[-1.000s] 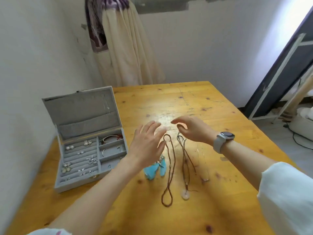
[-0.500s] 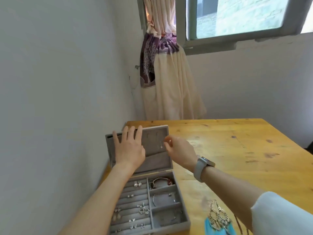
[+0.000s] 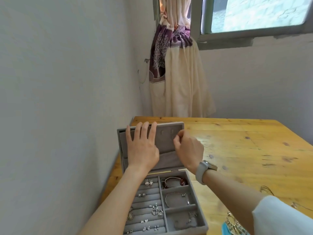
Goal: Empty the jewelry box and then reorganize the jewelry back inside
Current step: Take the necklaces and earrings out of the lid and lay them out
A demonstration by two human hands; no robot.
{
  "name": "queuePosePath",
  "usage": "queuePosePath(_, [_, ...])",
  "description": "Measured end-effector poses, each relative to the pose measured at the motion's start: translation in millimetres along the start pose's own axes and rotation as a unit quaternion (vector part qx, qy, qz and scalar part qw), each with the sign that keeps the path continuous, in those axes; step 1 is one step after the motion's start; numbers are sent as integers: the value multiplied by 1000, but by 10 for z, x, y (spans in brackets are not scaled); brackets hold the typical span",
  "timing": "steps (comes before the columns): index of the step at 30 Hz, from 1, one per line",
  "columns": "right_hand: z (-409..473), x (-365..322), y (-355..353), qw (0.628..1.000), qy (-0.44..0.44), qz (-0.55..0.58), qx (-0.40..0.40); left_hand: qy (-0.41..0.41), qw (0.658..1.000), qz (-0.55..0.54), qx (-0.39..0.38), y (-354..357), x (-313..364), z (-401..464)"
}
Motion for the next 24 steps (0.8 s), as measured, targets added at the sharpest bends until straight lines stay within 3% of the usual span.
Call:
queuePosePath(3, [146,-89,-209,996,-7,90,-17,-11,999,-11,-36,-34,1,10])
queuePosePath(7, [307,-368,-511,986,-84,135,-58,-18,997,-35,-73,-95,3,25])
queuePosePath(10, [353,-545,-776,977,-116,156,-89,-37,988,-134,-71,-197,-42,50])
queuePosePath(12, [339,-608,-949,967,-103,191,-131,-67,970,-234,-14,-320,-74,73])
queuePosePath(15, [224,-657,-1220,949,-83,248,-176,-110,905,-402,82,-549,-32,40])
queuePosePath(18, [54,-652,-1475,945,-91,253,-187,-128,820,-554,70,-736,203,-88])
queuePosePath(24, [-336,-557,-1976,917,-91,306,-239,-68,721,-689,32,-1118,811,-343])
Point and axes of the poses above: each hand's wrist, its own z-axis towards the middle knuckle, its own y-axis out of the palm, x = y × z, the point moved 5 cm from there along z, towards the middle knuckle, and after that the axes turned 12 degrees about y, right-handed, at the moved point
